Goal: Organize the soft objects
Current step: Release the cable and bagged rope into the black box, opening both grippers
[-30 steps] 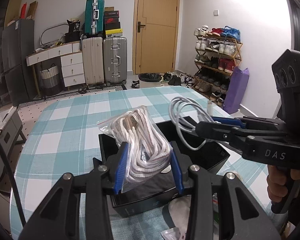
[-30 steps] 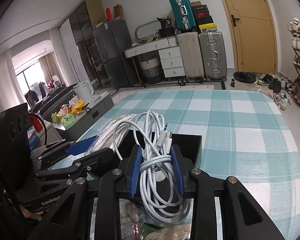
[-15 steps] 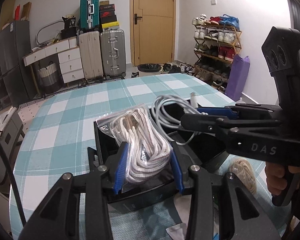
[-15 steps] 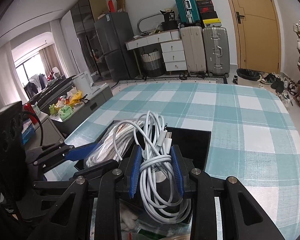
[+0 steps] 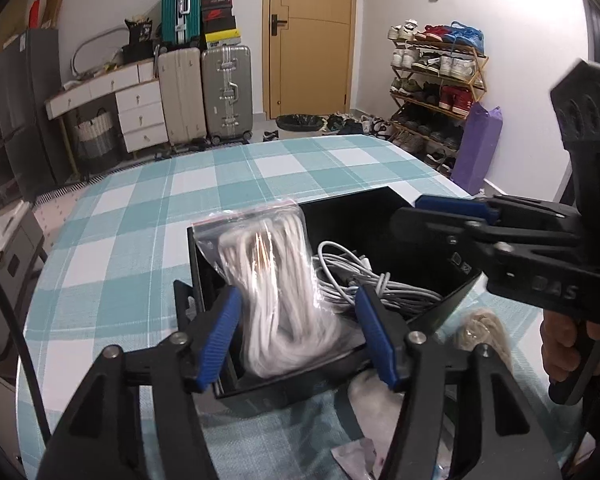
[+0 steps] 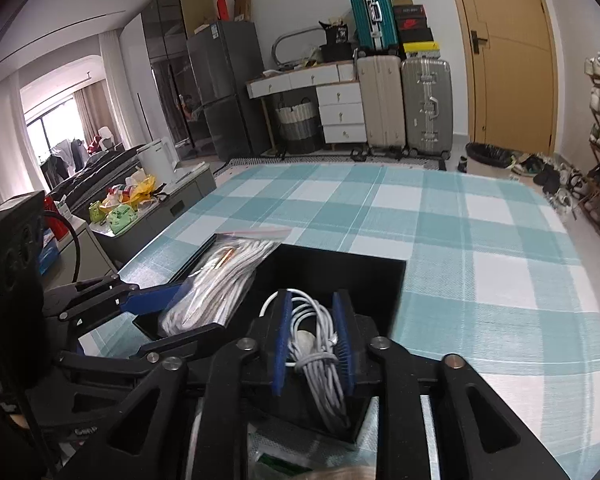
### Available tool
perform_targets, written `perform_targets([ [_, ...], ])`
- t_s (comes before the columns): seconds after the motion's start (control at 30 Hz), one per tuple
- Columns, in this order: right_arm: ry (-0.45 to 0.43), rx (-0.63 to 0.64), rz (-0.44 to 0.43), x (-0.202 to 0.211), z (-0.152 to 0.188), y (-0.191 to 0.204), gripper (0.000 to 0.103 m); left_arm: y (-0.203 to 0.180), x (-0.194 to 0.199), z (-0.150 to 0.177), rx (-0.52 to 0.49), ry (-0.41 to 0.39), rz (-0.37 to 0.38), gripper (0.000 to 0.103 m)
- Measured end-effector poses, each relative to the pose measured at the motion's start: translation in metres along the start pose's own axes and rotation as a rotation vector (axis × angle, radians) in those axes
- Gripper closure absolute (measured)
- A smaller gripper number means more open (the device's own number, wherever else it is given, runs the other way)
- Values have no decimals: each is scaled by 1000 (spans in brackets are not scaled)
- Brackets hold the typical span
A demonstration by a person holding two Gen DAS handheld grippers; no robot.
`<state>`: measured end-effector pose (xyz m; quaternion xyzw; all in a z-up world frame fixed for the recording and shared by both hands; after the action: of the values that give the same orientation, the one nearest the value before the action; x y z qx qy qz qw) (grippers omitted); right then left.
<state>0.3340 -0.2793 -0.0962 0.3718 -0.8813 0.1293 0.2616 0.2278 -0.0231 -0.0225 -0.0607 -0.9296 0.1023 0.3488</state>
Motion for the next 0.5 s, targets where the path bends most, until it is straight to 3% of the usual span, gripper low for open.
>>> perform_targets([
  [0.07,-10,2,11,9,0,-1,60,-2,7,-1,-1,-10,16,38],
  [0.13,-17,11,27,19,1,-2,53,-3,15,-1,-5,-25,14,26],
  [0.23,-29,-1,32,33,4,-2,35,-1,29,-2,8,-61,11,2],
  [0.3,-33,-9,47,43,6,-3,10,3,38,-2,20,-78,3,0],
  [0.37,-37,-10,60,51,9,-2,1,6,44,1,31,-79,1,0],
  [0.5,-25,4,65,66,20,3,1,14,58,5,55,-103,-11,0],
])
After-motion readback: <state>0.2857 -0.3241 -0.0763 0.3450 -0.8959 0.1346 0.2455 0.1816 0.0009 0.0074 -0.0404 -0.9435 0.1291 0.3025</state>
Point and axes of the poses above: each gripper's, at about its wrist camera, not at the fingertips, and x roughly against the way its jaws point, y to its left, z to its underside, the point moved 9 cm from there along -x, roughly the way its jaws point, and after that the axes turned 14 degrees about x, right-handed, at the moved point
